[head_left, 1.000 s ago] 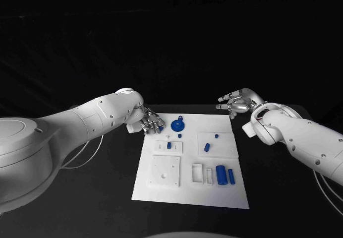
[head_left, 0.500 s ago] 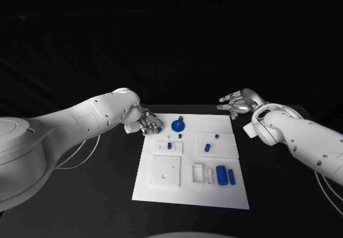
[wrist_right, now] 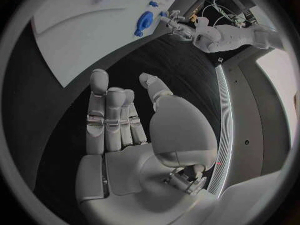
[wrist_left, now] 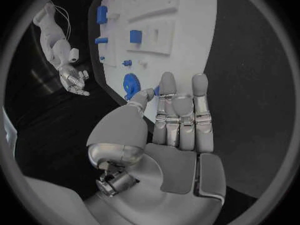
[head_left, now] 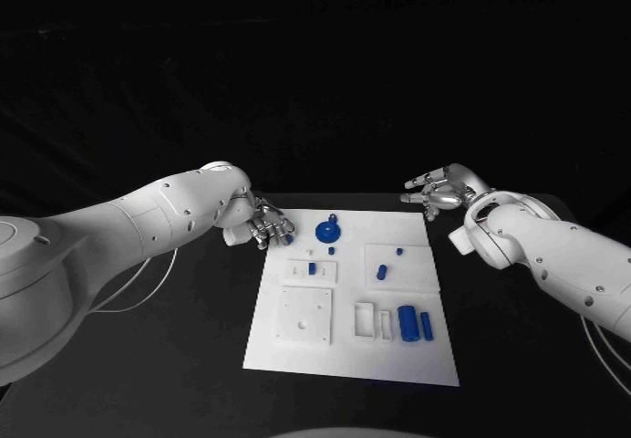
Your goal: Assemble the parts on the task board
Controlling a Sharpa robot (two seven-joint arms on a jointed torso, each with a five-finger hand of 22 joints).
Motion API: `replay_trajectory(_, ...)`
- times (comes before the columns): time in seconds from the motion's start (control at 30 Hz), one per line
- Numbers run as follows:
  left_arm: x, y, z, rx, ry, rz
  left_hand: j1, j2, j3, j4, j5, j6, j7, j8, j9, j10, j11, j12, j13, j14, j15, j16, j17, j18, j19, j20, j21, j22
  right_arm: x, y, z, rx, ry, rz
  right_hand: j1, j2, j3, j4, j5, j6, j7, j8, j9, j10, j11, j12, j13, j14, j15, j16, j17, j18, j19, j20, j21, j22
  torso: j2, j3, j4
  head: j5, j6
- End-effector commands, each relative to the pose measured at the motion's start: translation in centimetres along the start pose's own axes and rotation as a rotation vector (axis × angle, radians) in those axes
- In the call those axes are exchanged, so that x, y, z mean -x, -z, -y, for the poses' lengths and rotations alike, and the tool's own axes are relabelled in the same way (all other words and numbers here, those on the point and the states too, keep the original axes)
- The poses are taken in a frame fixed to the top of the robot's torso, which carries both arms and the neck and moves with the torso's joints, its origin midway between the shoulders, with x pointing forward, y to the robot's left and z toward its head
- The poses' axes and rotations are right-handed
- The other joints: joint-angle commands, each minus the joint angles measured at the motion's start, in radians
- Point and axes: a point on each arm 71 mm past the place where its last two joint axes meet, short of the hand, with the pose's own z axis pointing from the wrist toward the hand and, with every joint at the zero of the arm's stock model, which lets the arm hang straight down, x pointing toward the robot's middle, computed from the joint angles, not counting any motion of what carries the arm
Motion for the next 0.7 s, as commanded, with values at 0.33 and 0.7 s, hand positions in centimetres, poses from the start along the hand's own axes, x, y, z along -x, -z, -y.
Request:
replay_trajectory(0.33,-0.48,-0.12,-0.79,0.009,0.009,-0.032,0.012,-0.01,-0.002,-0.003,0.002,-0.118,-0.006,-0.006,-0.015,0.002,-0.002,0.003,-0.004,-0.01,0.0,-0.001,-0.004,0.004,-0.005,0.006,-0.009,0.017,-0.11,0.04,0.06,0.005,0.007,-0.012,-0.009,0.003,-0.005,-0.001,0.003,0.0,0.002,-0.001,-0.001,-0.002,-0.005,0.001,-0.001,0.002,-0.007,-0.001,0.0,0.017,0.028,-0.007,-0.004,0.012,0.0,0.0005,-0.001,0.001,0.001)
replay_trajectory(0.7,-0.43,0.07,-1.28,0.008,0.017,-0.046,0.014,-0.011,0.002,-0.009,0.006,-0.12,-0.004,-0.006,-0.021,0.001,-0.002,0.003,-0.005,-0.011,0.0,0.0,-0.004,0.005,-0.005,0.006,-0.009,0.018,-0.04,0.11,0.18,0.003,0.008,-0.012,-0.009,0.003,-0.005,-0.001,0.003,0.0,0.002,-0.001,-0.001,-0.002,-0.005,0.001,-0.001,0.002,-0.007,-0.001,0.0,0.017,0.028,-0.007,-0.004,0.012,0.0,0.0008,-0.0004,0.0,0.0)
